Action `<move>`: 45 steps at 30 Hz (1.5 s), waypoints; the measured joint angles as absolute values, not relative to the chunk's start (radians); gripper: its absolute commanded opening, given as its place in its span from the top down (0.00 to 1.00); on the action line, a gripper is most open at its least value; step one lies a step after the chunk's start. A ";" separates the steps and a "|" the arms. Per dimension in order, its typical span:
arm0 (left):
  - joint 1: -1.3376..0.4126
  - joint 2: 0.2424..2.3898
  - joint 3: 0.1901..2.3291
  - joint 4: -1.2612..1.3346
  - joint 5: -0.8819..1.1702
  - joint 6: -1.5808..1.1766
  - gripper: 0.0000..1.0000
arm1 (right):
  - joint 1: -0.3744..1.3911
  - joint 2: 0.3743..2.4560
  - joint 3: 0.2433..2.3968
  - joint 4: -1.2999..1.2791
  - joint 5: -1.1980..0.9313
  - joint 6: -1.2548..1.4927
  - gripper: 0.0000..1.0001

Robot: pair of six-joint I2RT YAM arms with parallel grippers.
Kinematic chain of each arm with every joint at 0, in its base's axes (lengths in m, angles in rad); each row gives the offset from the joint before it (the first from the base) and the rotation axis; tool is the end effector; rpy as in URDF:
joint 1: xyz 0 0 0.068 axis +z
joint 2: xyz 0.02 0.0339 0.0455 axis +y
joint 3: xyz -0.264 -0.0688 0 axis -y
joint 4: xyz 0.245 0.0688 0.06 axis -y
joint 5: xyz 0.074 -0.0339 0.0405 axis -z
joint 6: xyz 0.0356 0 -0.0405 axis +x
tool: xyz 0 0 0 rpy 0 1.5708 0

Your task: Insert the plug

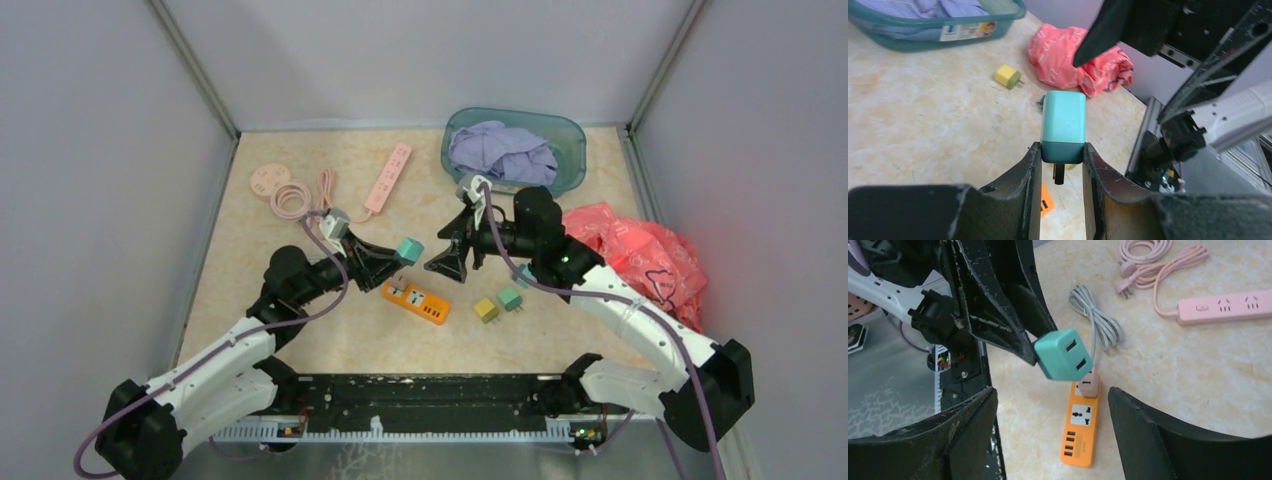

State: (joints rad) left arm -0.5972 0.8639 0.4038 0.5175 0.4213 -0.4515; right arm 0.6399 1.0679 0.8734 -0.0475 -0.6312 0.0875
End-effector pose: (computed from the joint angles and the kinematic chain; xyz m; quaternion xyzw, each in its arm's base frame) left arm 0.1580 -0.1251 0.2653 0.2005 0.6585 -0.4802 0.5436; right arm 0.1836 0.1628 0.3317 -0.3882 0.6678 0.4369 0.4609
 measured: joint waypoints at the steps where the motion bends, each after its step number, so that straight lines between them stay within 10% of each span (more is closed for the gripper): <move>1: -0.597 0.864 0.404 0.518 0.455 -0.451 1.00 | 0.639 1.076 0.886 -0.059 -0.651 0.062 0.19; 24: -0.597 0.916 0.411 0.646 0.790 -0.472 1.00 | 0.638 1.240 1.000 -0.263 -0.956 -0.200 0.51; 34: -0.598 0.937 0.415 0.666 0.816 -0.487 0.98 | 0.638 1.242 1.005 -0.277 -1.036 -0.215 0.96; 45: -0.598 0.916 0.415 0.623 0.762 -0.495 0.57 | 0.638 1.246 1.005 -0.278 -1.029 -0.215 1.00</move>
